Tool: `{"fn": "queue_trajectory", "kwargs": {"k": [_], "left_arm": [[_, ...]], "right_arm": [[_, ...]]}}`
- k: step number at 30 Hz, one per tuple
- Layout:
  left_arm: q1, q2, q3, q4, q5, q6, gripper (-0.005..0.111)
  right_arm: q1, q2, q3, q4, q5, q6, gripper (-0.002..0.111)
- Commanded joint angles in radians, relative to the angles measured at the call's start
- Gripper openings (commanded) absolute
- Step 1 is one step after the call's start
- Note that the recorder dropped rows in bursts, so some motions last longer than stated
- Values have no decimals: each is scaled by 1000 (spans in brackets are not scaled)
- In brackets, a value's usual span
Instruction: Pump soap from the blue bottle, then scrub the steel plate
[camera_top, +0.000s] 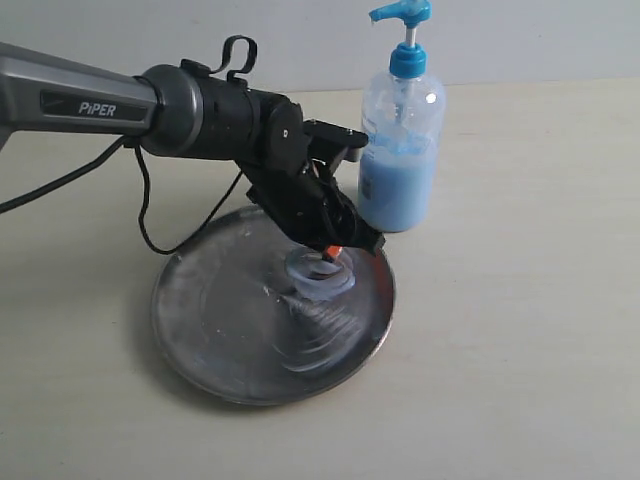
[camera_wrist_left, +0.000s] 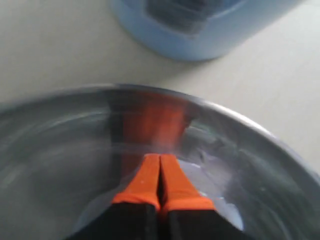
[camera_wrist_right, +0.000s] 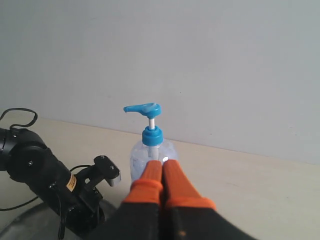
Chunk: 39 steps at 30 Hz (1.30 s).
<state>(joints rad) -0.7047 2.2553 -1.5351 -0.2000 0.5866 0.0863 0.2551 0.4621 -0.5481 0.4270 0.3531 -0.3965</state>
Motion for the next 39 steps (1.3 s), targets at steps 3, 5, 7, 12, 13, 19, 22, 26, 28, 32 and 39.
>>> {"fn": "queue_trajectory", "kwargs": {"k": [3,5,7,12,13,19,22,26,28,32,39], "left_arm": [[31,-53,19,45,86,-16,0],[32,-89,19,47,91,-16,0],[33,-126,19,50,99,-16,0],[34,-204,19,59,136,-16,0],[35,-216,19,59,141,-16,0],[35,-301,23,59,169,-18,0],[35,-338,24,59,189,-18,0],[35,-390,24,59,222,-18,0],[35,-413,24,59,240,-18,0],[35,-462,24,59,272,-18,0],[35,-544,24,59,314,-18,0]], "right_arm": [[1,-7,5,-1,-1,-16,0],[1,-7,5,-1,-1,-16,0],[1,-7,5,-1,-1,-28,0],[1,-7,5,-13,-1,-30,0],[1,-7,5,-19,-1,-30,0],[1,-7,5,-51,-1,-30,0],[1,-7,5,-67,-1,-30,0],[1,-7,27,-69,-24,-30,0],[1,-9,31,-69,-33,-30,0],[1,-9,34,-73,-33,-30,0],[1,-9,49,-107,-43,-30,0]]}}
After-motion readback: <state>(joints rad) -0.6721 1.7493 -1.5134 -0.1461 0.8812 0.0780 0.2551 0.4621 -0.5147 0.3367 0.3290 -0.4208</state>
